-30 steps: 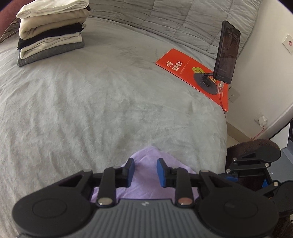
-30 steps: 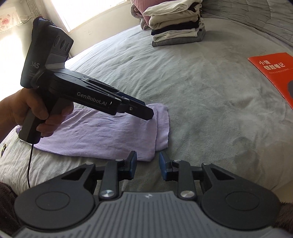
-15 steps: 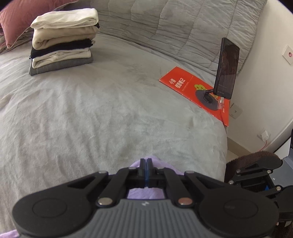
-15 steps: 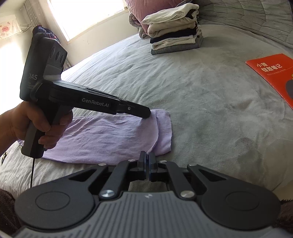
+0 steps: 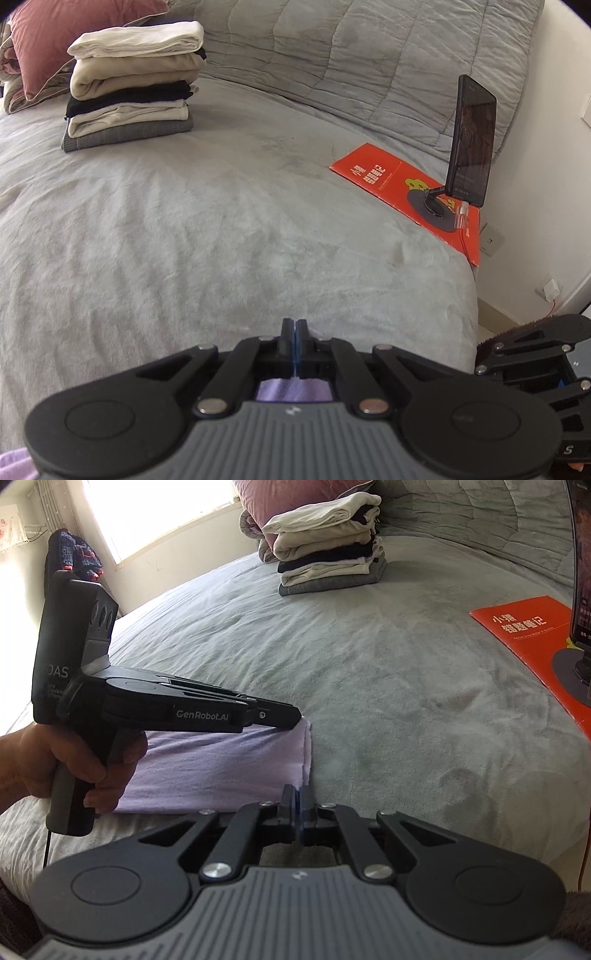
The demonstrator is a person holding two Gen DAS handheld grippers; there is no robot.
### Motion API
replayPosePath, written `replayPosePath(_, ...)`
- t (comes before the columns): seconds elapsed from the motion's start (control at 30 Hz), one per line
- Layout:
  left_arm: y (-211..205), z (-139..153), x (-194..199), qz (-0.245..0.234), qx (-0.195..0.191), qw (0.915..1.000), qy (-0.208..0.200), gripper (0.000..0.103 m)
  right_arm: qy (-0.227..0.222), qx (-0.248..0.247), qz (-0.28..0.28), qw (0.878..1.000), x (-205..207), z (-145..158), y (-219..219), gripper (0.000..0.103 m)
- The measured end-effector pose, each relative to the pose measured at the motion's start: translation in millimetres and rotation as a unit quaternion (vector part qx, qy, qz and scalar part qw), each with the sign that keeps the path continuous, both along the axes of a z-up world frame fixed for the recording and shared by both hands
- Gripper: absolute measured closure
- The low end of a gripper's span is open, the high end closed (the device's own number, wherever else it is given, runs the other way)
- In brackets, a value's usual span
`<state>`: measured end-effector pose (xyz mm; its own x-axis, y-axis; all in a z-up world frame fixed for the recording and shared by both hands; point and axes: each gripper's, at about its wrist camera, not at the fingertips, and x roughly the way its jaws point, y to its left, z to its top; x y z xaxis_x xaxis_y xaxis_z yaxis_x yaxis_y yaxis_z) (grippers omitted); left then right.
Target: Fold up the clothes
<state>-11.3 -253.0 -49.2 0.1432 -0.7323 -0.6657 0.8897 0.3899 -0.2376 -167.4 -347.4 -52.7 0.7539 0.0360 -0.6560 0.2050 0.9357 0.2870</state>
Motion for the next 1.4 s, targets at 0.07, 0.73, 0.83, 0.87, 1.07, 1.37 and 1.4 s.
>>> replayPosePath(0.07,7,4,-1,0.010,-0.006,0.9999,0.001,0.091,-0.002,-0.006,0.005,1.000,-1,3,3,0.088)
replayPosePath(0.73,206,20,74,0.205,0.030,0.9773,-0.045,0.049,-0.029,-0.074,0.121,0.989,54,23,63,0.052)
replayPosePath(0.83,237,20,88,0.235,0.031,0.9705,-0.045,0.048,-0.028,-0.073,0.142,0.987,71,20,71,0.052)
replayPosePath(0.87,247,20,93,0.244,0.031,0.9682,-0.045,0.048,-0.028,-0.073,0.148,0.986,77,19,73,0.052)
replayPosePath(1.07,295,23,120,0.296,0.045,0.9515,-0.069,0.045,-0.025,-0.069,0.185,0.980,113,12,87,0.052)
replayPosePath(1.37,340,23,165,0.348,0.069,0.9289,-0.107,0.044,-0.029,-0.081,0.230,0.969,141,5,110,0.052)
replayPosePath(1.4,342,22,169,0.346,0.069,0.9295,-0.107,0.044,-0.031,-0.082,0.234,0.968,143,5,111,0.052)
